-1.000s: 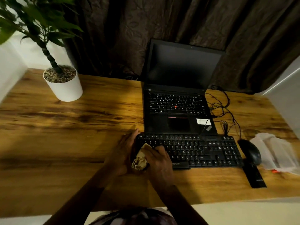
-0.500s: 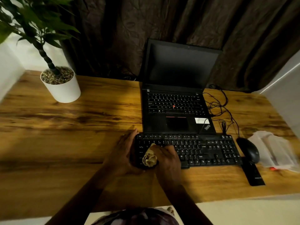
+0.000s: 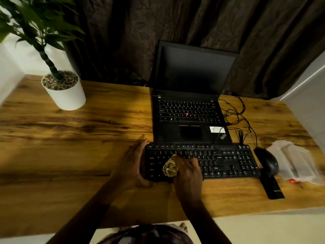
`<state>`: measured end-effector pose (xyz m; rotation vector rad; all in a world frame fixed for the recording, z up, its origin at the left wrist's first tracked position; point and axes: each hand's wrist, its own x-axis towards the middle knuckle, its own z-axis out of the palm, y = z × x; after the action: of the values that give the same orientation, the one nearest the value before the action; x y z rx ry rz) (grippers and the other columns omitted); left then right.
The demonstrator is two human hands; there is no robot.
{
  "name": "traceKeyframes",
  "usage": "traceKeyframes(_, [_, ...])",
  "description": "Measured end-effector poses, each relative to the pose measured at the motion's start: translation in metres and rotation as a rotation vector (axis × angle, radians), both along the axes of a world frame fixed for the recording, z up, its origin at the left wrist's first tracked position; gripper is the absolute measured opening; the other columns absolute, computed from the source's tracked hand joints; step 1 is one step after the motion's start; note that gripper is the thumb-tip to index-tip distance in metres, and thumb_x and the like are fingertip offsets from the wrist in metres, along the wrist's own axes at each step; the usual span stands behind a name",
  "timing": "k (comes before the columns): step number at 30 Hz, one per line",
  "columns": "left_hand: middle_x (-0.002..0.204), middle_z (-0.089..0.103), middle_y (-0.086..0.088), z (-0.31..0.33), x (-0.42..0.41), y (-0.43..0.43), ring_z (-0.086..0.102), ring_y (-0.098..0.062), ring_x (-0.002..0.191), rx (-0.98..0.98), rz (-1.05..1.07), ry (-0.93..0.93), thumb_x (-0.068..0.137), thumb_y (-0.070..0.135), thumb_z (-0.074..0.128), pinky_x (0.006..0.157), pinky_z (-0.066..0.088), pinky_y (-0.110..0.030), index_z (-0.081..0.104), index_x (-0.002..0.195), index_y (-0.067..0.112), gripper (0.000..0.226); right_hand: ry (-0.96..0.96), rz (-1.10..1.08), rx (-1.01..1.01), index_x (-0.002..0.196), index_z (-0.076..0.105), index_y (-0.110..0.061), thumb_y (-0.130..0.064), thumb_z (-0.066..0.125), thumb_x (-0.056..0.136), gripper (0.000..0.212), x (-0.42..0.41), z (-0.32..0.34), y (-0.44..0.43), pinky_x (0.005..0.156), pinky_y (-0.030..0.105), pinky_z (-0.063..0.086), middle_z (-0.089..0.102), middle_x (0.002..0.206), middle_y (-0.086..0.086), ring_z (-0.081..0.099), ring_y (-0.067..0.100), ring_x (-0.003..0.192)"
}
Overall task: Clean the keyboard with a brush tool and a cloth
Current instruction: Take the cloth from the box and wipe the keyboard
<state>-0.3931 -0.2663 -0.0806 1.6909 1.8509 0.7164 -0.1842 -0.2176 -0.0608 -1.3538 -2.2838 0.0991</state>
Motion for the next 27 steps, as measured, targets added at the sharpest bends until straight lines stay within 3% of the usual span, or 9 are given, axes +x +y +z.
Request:
traceKeyframes(3, [0.161,0.016,0.013,-0.001,0.001,0.001,0.009,-0.003,0.142,-0.009,-0.01,0.008,0.042,0.075,0.083,0.117,0.018,-0.034,-0.006,0.156,0.034,0.15,-0.046,0.083,-0.016,0.107,0.071,-0.018,-0.008,0.059,0.078,0.033,0.0,-0.002,-0.002,0.061,0.03,0.048,0.073,0.103,-0.006,0.051,0.018,0.088])
traceKeyframes(7, [0.161,0.017,0.009,-0.002,0.001,0.001,0.015,-0.013,0.147,-0.024,-0.011,0.001,0.042,0.071,0.084,0.119,0.02,-0.037,-0.003,0.157,0.032,0.149,-0.025,-0.04,-0.017,0.105,0.072,-0.019,0.009,0.077,0.067,0.048,0.022,0.002,0.01,0.057,0.026,0.043,0.074,0.099,-0.004,0.055,0.019,0.084])
traceKeyframes(11, [0.162,0.017,0.007,-0.002,0.001,0.002,0.013,-0.008,0.144,-0.02,-0.004,0.009,0.042,0.07,0.084,0.119,0.021,-0.037,-0.001,0.157,0.03,0.149,-0.03,-0.003,-0.014,0.107,0.071,-0.018,0.007,0.079,0.065,0.05,0.024,0.0,0.011,0.058,0.028,0.047,0.073,0.098,-0.002,0.054,0.019,0.085])
traceKeyframes(14, [0.162,0.017,0.006,-0.002,0.0,0.002,0.015,-0.013,0.146,-0.031,0.0,0.013,0.043,0.071,0.083,0.119,0.022,-0.039,-0.002,0.157,0.03,0.149,-0.054,0.044,-0.017,0.109,0.071,-0.019,0.007,0.078,0.061,0.056,0.029,0.001,0.014,0.058,0.029,0.049,0.073,0.1,-0.002,0.051,0.017,0.087])
traceKeyframes(19, [0.162,0.017,0.007,-0.004,0.001,0.002,0.016,-0.015,0.147,-0.029,0.001,0.019,0.043,0.074,0.082,0.118,0.021,-0.036,-0.005,0.156,0.032,0.149,-0.042,-0.067,0.001,0.107,0.072,-0.016,0.013,0.077,0.064,0.052,0.04,0.001,0.021,0.056,0.028,0.046,0.075,0.101,0.0,0.057,0.024,0.092])
traceKeyframes(23, [0.162,0.018,0.005,-0.004,0.0,0.001,0.017,-0.016,0.147,-0.021,-0.004,0.021,0.043,0.073,0.083,0.12,0.022,-0.039,-0.005,0.157,0.03,0.15,-0.064,0.003,-0.037,0.109,0.072,-0.019,0.005,0.075,0.068,0.047,0.027,-0.006,0.01,0.062,0.024,0.036,0.074,0.101,-0.001,0.05,0.017,0.089])
traceKeyframes(27, [0.163,0.017,0.004,-0.004,0.001,0.0,0.017,-0.019,0.148,-0.023,0.0,0.028,0.043,0.074,0.081,0.121,0.023,-0.041,-0.005,0.157,0.03,0.149,-0.044,-0.049,-0.028,0.106,0.072,-0.016,0.009,0.079,0.063,0.051,0.043,0.001,0.018,0.061,0.026,0.041,0.075,0.099,0.0,0.057,0.024,0.088])
